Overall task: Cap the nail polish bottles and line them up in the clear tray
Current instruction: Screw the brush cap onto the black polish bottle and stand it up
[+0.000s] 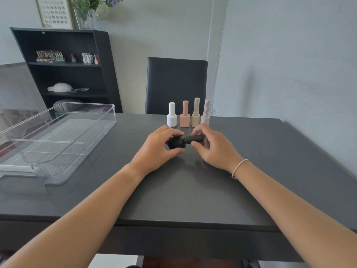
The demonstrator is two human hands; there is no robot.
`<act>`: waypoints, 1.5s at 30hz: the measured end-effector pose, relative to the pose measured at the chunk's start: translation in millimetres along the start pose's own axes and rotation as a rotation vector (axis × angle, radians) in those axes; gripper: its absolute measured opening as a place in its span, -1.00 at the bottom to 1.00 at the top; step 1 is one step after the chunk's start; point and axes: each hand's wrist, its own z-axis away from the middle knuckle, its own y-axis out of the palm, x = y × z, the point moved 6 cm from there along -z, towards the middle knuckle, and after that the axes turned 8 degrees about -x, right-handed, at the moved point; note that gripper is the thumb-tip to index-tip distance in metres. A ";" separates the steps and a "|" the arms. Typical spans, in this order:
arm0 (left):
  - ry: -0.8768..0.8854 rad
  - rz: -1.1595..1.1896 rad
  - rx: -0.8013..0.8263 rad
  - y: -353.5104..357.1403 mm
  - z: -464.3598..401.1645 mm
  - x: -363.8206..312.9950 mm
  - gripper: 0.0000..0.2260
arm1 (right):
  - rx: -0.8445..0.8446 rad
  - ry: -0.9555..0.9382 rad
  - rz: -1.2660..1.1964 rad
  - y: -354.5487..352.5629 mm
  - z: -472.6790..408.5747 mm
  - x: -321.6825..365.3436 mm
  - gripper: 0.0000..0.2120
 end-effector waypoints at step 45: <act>-0.025 0.014 0.018 -0.3 0.4 2.5 -0.67 | -0.018 0.015 -0.004 -5.2 1.1 2.3 -0.85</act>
